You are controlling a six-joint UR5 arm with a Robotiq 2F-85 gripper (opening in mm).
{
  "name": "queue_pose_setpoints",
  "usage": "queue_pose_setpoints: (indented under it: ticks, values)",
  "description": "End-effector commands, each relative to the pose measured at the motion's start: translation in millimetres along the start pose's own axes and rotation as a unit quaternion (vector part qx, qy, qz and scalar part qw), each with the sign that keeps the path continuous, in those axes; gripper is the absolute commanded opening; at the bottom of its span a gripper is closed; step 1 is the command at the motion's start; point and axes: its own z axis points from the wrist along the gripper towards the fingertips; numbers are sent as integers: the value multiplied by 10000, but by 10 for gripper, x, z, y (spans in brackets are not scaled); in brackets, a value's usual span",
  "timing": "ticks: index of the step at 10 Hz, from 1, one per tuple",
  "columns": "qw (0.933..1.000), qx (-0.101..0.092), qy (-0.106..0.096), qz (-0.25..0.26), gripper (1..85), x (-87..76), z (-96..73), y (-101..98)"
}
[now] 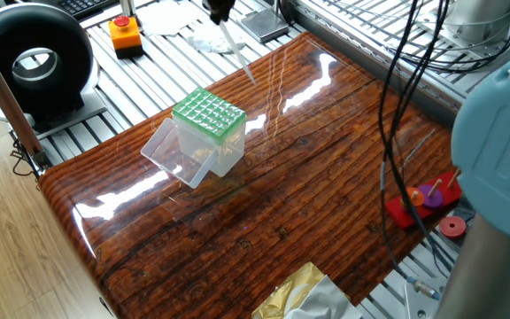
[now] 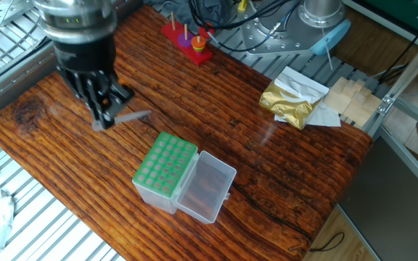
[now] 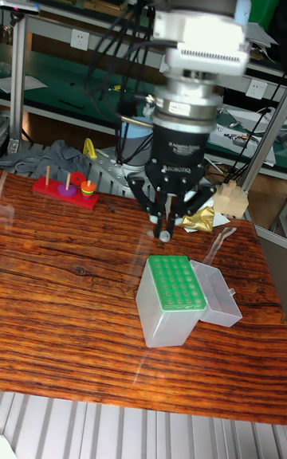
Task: Insert a large pipette tip into the holder for large pipette tips
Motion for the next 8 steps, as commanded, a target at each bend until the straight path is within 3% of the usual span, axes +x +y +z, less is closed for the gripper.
queue_pose_setpoints:
  ticks: [1, 3, 5, 6, 7, 8]
  values:
    - [9998, 96, -95, 170, 10, 18, 145, 187]
    - [9997, 207, -21, 100, 10, 49, 118, 107]
    - [9975, 708, -78, 36, 10, 46, -13, -158]
    - [9965, 828, -125, -27, 10, 7, -89, -276]
    - [9958, 889, -219, -89, 10, -57, -128, -350]
    - [9957, 832, -404, -91, 10, -156, -129, -327]
